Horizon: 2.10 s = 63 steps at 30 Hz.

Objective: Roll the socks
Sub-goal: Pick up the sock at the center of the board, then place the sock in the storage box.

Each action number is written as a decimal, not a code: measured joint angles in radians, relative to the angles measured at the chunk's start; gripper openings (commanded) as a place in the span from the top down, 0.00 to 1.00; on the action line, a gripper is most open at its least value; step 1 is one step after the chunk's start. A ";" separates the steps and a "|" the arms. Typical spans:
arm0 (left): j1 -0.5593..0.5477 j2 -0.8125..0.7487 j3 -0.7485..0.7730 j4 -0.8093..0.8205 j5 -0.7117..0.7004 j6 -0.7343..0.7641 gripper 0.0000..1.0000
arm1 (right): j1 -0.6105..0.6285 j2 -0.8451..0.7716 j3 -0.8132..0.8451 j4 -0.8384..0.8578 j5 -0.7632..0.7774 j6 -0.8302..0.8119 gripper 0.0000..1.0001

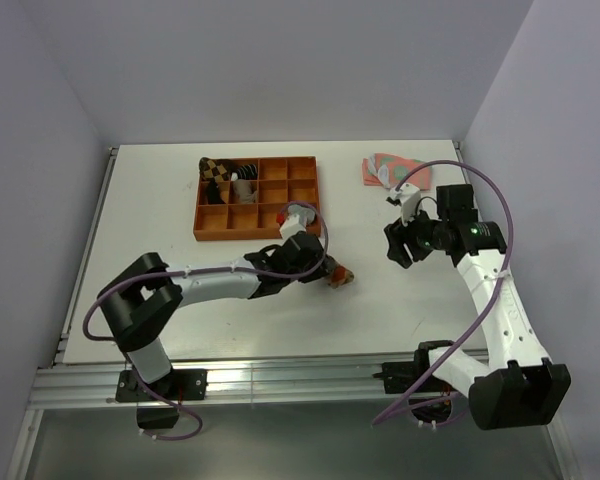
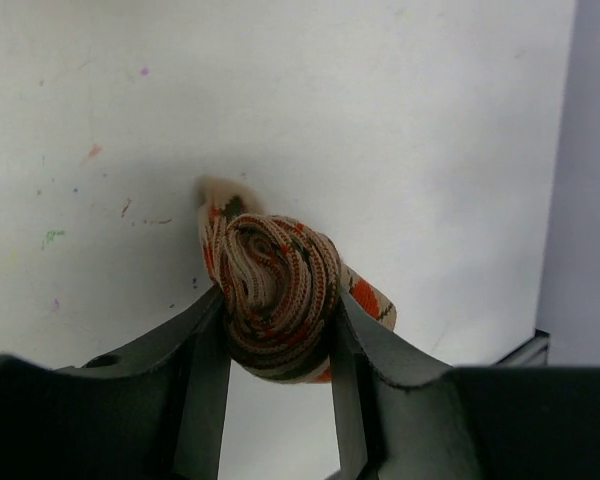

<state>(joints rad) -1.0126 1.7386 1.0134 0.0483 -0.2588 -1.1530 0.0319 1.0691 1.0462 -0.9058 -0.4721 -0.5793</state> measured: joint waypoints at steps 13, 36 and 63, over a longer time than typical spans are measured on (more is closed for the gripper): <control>0.303 -0.137 0.116 -0.016 0.148 0.180 1.00 | -0.005 -0.047 0.037 -0.002 -0.007 0.063 0.34; 0.660 0.184 0.309 0.144 0.456 0.246 1.00 | -0.006 -0.046 0.028 0.014 0.012 0.065 0.34; 0.704 0.519 0.783 -0.333 0.442 0.190 1.00 | -0.006 -0.031 -0.007 0.019 0.011 0.050 0.35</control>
<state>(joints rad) -0.3088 2.2574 1.7966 -0.2852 0.1829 -0.9634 0.0254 1.0382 1.0393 -0.8871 -0.4606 -0.5289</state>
